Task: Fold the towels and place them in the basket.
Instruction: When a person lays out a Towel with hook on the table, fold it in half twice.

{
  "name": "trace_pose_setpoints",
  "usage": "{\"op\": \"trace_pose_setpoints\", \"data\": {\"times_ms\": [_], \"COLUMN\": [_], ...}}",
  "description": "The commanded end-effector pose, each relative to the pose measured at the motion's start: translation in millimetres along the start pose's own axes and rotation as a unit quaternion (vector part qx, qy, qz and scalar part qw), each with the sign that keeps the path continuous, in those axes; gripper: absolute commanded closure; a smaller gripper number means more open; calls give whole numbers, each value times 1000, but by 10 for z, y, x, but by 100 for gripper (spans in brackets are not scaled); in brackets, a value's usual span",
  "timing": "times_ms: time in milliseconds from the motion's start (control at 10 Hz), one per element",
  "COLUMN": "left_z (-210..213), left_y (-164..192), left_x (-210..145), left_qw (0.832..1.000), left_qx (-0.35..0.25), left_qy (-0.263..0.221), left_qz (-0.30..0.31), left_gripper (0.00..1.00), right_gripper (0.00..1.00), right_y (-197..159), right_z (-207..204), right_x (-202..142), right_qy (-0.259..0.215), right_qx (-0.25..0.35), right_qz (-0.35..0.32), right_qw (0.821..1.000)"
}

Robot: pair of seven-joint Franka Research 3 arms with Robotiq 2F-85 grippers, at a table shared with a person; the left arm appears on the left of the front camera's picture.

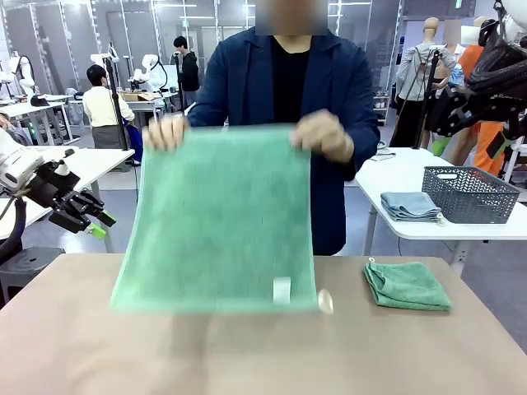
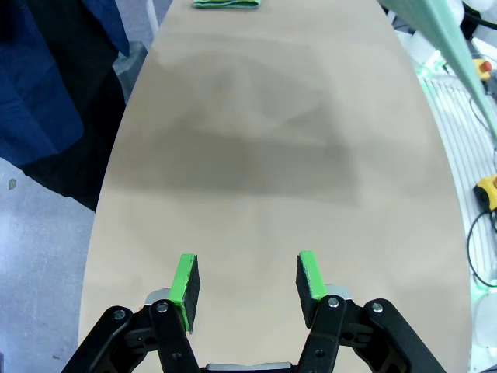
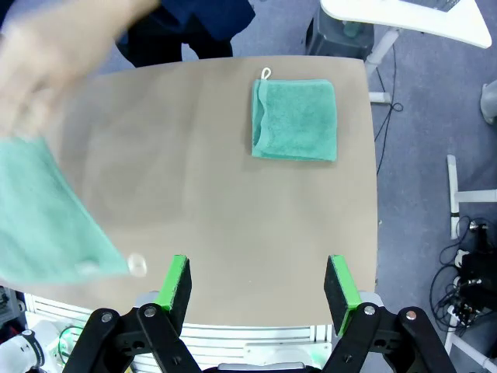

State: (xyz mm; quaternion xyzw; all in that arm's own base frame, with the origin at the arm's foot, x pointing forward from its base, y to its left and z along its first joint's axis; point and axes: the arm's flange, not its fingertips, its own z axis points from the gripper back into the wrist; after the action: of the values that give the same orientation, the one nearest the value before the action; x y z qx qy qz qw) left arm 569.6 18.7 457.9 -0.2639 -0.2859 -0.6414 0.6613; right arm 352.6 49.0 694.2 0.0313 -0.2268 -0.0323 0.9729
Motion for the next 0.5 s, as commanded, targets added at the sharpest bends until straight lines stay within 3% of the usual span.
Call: {"op": "trace_pose_setpoints", "data": {"times_ms": [0, 400], "left_z": [7, 7], "left_y": [-8, -8], "left_x": [17, 17], "left_qw": [1000, 1000], "left_qx": [3, 3], "left_qy": [4, 4], "left_qz": [0, 0], "left_gripper": [36, 36], "right_gripper": [14, 14], "right_y": [20, 20], "right_z": [10, 10], "right_x": [35, 35], "right_qy": [-2, -2], "right_qx": [-6, -6], "right_qz": [-5, -5], "right_qw": [1000, 1000]}}
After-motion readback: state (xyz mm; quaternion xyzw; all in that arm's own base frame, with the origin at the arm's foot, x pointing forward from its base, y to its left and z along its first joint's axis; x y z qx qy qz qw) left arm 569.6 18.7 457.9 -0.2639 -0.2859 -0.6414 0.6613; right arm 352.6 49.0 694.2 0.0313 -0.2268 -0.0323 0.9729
